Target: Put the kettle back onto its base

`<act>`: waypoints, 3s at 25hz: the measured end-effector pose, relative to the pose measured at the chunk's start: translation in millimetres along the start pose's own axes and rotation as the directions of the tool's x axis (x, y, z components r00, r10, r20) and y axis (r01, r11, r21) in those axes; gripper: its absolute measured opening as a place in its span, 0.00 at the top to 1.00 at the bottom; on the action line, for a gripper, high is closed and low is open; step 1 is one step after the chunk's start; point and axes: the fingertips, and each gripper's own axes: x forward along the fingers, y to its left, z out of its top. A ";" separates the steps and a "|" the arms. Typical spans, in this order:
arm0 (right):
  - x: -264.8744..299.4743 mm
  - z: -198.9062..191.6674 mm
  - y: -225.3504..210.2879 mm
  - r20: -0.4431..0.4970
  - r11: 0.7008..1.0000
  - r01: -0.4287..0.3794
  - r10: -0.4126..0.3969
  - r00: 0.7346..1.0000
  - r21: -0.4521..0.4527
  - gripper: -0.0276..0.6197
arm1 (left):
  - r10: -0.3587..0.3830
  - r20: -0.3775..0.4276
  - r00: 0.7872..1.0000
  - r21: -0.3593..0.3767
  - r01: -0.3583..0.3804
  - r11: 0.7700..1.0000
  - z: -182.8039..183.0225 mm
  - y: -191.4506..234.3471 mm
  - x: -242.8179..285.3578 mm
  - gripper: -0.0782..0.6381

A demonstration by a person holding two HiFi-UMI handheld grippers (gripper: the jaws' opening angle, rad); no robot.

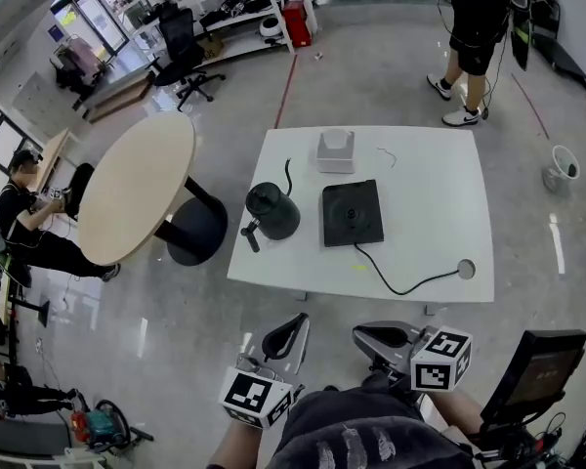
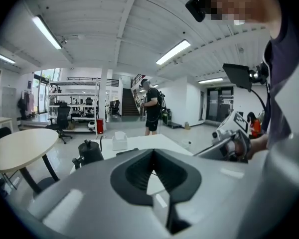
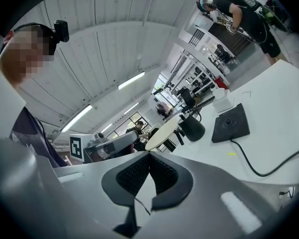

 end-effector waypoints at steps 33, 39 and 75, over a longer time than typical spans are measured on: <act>159.6 80.1 -62.0 -0.160 0.993 0.106 -0.112 0.981 -0.043 0.95 | 0.189 -0.146 0.971 0.048 -0.184 0.982 -75.5 274.7 85.8 0.45; 173.2 84.9 -66.9 -0.178 0.985 0.163 -0.170 0.969 -0.055 0.95 | 0.151 -0.258 0.954 0.109 -0.126 0.986 -124.1 304.3 134.3 0.43; 150.3 109.1 -82.6 -0.055 0.977 0.209 -0.211 0.976 -0.039 0.95 | -0.095 -0.171 0.981 -0.090 0.080 0.993 -71.4 296.8 165.3 0.81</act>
